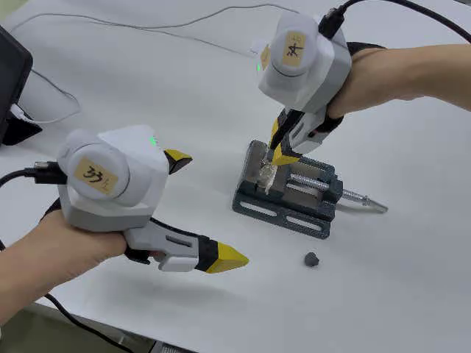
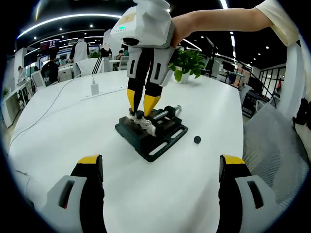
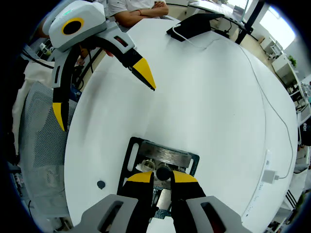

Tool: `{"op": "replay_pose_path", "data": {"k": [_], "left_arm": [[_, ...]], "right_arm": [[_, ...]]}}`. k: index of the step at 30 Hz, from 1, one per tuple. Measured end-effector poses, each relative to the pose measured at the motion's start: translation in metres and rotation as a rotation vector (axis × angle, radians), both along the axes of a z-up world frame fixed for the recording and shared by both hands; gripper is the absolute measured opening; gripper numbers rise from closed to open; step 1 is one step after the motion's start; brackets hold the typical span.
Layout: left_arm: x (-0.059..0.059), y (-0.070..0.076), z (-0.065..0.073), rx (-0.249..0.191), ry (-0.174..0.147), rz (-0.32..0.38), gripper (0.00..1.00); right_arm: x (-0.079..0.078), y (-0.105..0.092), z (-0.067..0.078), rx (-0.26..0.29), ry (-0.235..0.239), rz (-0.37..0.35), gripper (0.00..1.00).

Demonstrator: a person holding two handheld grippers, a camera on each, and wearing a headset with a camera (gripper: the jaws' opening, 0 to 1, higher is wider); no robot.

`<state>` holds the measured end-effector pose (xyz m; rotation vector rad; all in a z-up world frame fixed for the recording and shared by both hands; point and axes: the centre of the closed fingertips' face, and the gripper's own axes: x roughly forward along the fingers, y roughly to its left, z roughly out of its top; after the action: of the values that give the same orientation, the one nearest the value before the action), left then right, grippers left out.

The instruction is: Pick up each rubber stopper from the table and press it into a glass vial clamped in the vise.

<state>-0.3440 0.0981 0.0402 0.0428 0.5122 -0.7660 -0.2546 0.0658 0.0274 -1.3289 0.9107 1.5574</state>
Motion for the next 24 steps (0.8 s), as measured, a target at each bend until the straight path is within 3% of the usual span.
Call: {"op": "replay_pose_path", "data": {"k": [10,24], "left_arm": [[0.002,0.001,0.000,0.000,0.000,0.005,0.99],[0.005,0.002,0.001,-0.002,-0.004,0.001,0.99]], "right_arm": [[0.004,0.000,0.005,0.016,-0.014,-0.004,0.10],[0.004,-0.003,0.013,0.042,0.018,-0.051,0.05]]}}
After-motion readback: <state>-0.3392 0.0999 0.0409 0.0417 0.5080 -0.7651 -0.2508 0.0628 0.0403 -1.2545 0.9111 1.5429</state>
